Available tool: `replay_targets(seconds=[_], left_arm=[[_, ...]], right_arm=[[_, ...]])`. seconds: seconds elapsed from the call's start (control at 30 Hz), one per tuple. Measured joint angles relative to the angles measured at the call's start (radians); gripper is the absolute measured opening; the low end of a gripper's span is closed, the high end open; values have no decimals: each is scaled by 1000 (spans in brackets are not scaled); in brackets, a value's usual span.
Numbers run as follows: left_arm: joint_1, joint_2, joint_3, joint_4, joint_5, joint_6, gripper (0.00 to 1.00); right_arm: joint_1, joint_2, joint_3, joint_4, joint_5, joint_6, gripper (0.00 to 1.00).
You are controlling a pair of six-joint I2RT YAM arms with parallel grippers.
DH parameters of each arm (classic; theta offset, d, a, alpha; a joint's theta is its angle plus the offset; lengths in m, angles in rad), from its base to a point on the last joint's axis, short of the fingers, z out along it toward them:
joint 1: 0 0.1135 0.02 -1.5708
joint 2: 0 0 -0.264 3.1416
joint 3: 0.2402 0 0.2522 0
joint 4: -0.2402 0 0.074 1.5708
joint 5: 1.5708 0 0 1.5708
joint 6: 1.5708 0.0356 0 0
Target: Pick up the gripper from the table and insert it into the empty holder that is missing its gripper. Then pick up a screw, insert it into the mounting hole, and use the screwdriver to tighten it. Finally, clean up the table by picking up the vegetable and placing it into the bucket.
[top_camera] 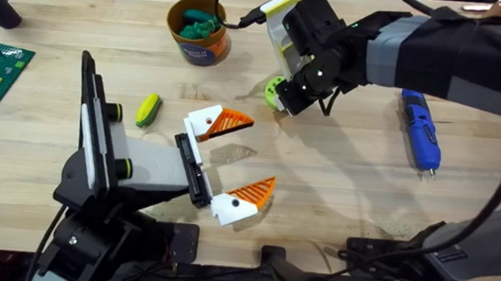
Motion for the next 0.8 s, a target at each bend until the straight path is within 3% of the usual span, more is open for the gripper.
replay_targets(seconds=[0.8], left_arm=[[0,2,0,3,0,-1,989]], right_arm=[[0,0,17,-51,0,0,6]])
